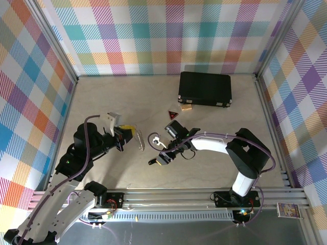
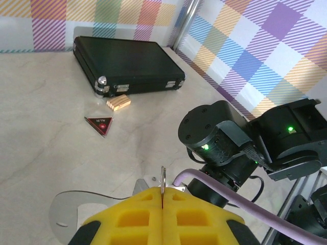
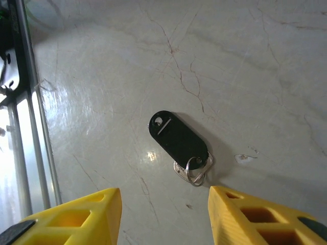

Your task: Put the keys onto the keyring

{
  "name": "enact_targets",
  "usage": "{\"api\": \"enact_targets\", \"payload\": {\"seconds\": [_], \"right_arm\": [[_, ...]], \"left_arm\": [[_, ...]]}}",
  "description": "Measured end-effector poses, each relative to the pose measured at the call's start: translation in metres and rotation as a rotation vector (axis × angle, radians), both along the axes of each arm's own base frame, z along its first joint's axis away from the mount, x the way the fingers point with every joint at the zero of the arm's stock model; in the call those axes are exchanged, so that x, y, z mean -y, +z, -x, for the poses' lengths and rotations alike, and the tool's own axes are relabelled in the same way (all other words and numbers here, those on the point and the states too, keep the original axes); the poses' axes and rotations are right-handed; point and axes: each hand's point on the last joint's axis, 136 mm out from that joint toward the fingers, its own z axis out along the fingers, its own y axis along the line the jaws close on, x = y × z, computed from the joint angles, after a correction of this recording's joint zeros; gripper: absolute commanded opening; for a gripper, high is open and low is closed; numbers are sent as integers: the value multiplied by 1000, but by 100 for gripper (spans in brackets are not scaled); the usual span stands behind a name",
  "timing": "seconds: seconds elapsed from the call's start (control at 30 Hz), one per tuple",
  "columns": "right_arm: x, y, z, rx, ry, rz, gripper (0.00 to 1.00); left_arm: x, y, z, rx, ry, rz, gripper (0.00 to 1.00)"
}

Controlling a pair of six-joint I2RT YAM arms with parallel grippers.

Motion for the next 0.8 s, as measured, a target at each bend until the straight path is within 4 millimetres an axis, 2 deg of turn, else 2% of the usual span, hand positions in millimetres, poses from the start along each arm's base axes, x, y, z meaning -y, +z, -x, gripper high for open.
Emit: {"api": "enact_targets", "payload": {"seconds": [0.17,0.33,0.63,0.8], "right_arm": [[6,-10,7,43,51,-7,62],[1,-7,4,88,77,-38,67],[-6,-14,-1,135,95,-48,58],[-6,-26,0,140,113,-23,47]], "left_arm": [[-1,1,3,0,-1,1,0],[-2,-2,5,-13,0,-1,0],[-3,-2,7,-24,2,-3,0],[-4,-2,8,-28,3,-1,0]]}}
